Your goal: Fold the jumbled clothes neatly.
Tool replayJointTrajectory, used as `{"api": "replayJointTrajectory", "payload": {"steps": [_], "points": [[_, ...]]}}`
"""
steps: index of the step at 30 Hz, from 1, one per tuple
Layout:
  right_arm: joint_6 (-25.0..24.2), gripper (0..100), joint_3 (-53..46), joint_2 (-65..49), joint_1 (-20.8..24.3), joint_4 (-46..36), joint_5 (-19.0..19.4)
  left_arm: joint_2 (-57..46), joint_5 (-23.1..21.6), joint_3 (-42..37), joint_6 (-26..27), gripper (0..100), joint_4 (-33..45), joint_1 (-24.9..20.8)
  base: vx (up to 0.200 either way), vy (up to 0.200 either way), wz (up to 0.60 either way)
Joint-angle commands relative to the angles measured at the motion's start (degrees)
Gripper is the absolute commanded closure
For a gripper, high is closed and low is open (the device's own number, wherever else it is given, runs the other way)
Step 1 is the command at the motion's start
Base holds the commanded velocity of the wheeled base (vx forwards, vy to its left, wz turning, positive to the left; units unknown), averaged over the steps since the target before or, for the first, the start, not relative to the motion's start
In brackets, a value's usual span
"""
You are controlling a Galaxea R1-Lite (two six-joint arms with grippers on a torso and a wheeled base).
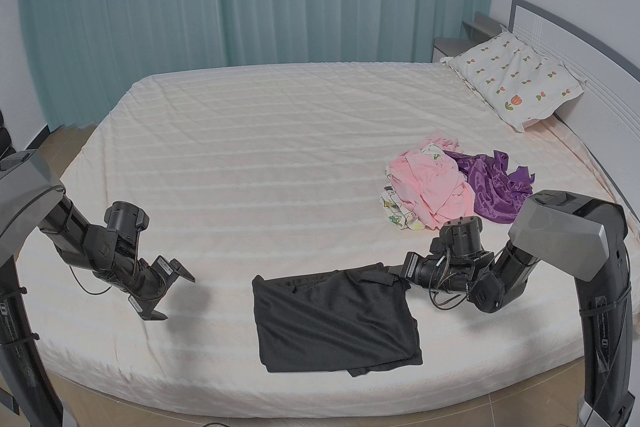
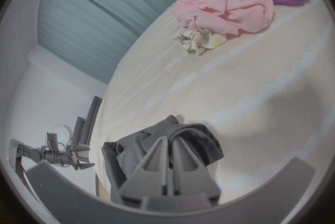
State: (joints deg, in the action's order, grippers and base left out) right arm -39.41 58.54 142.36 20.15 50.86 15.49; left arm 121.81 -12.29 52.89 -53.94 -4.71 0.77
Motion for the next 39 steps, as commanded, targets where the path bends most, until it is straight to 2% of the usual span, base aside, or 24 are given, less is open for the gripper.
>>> {"api": "replayJointTrajectory", "payload": {"steps": [1,6,16,17,27,28,34,39], "points": [[-2.16,100,1.75,0.99,-0.38,0.29,-0.03,0.10,-0.02,0.02,-0.02,0,-0.04,0.02,0.000,0.000,0.00],[-5.68,100,4.92,2.92,-1.96,2.31,-1.61,0.10,-0.02,0.10,-0.02,0,-0.04,0.02,0.000,0.000,0.00],[-6.29,100,6.85,4.06,-2.13,2.58,-2.31,0.10,-0.02,0.02,-0.02,0,-0.04,0.02,0.000,0.000,0.00],[-6.29,0,6.85,4.06,-2.13,2.67,-2.31,0.10,-0.02,0.02,-0.02,0,-0.04,0.02,0.000,0.000,0.00],[-5.68,0,-4.57,-2.18,-2.13,10.40,-1.78,0.10,-0.02,0.02,-0.02,0,-0.04,0.02,0.000,0.000,0.00],[-4.01,0,-9.32,-4.81,-2.13,10.40,-0.73,0.10,-0.02,-0.07,-0.02,0,-0.04,0.02,0.000,0.000,0.00],[3.20,0,-19.25,-7.01,-1.52,10.40,6.04,0.10,-0.10,-0.16,0.07,0,-0.22,0.02,0.000,0.000,0.00],[6.54,0,-20.48,-5.43,0.68,10.22,6.48,0.10,-0.10,-0.16,0.07,0,-0.04,0.02,0.000,0.000,0.00]]}}
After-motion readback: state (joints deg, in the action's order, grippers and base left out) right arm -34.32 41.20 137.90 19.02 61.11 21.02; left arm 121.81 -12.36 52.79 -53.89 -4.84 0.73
